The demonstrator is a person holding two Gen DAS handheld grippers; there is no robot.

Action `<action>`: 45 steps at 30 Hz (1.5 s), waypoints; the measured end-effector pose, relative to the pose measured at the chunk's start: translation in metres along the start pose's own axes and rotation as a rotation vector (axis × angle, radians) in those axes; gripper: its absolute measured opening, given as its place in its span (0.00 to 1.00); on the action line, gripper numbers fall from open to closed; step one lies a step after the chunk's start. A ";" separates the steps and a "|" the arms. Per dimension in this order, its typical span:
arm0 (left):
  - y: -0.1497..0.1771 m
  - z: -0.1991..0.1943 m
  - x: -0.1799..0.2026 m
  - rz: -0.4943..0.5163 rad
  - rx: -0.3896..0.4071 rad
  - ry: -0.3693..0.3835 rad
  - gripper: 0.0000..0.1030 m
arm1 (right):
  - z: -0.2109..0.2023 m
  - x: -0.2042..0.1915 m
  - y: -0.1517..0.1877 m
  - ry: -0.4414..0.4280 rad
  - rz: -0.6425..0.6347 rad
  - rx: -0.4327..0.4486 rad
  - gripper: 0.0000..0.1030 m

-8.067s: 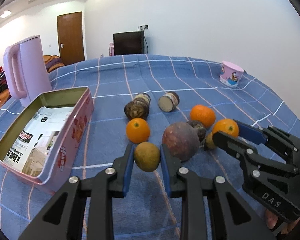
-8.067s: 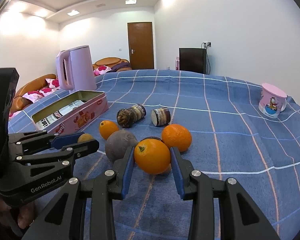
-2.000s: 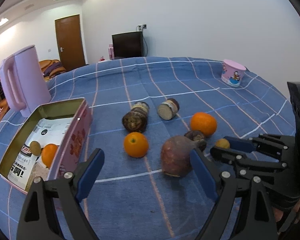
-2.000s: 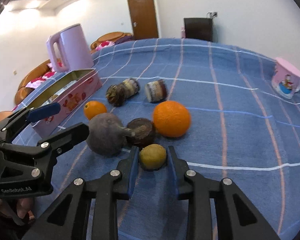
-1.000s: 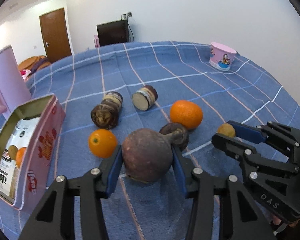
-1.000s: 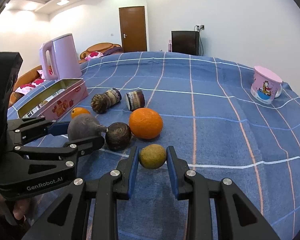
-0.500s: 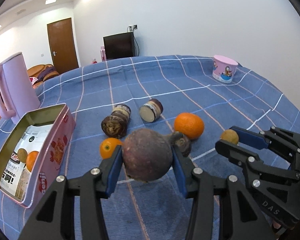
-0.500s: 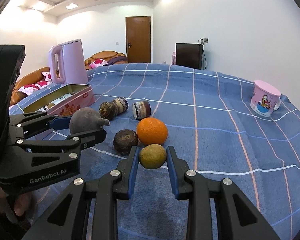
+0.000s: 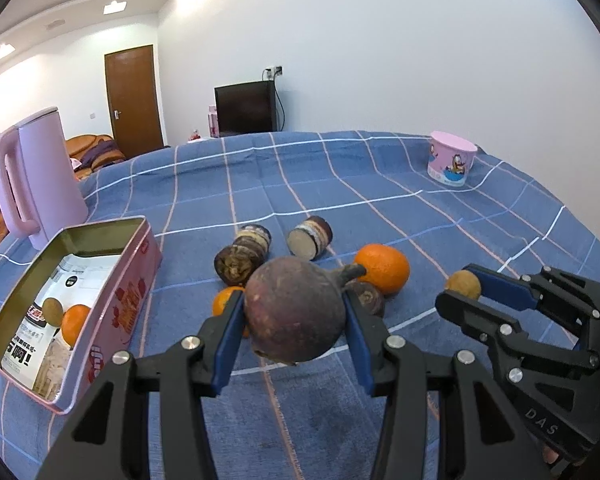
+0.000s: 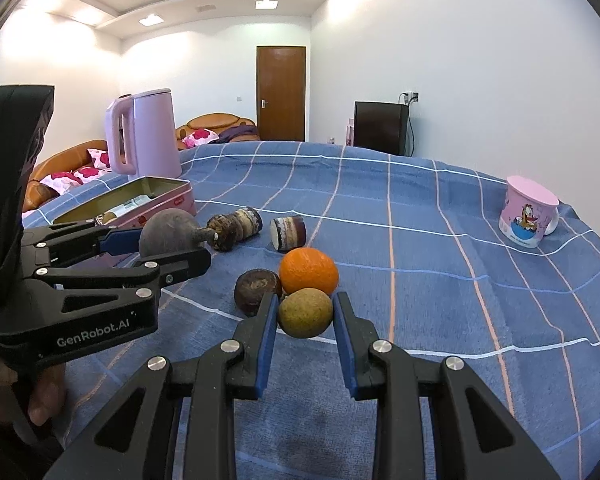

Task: Organize fruits
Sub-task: 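Lift the purple fruit in the left tool while the right tool carries its citrus to the tin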

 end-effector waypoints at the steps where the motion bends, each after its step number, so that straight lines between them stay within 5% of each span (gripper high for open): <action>1: 0.000 -0.001 0.000 0.000 0.004 0.001 0.48 | -0.001 0.000 0.000 0.000 -0.001 0.003 0.29; 45: -0.006 -0.032 0.003 0.030 0.177 -0.029 0.48 | -0.023 0.001 -0.005 -0.047 0.007 0.136 0.29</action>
Point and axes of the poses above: each gripper's, at about its wrist camera, not at the fingertips, and z roughly the way its jaws point, x to its right, y to its underside, the point moved 6 cm from there along z, roughly the way its jaws point, and after that the axes turned 7 degrees about y, right-handed, at the moved point
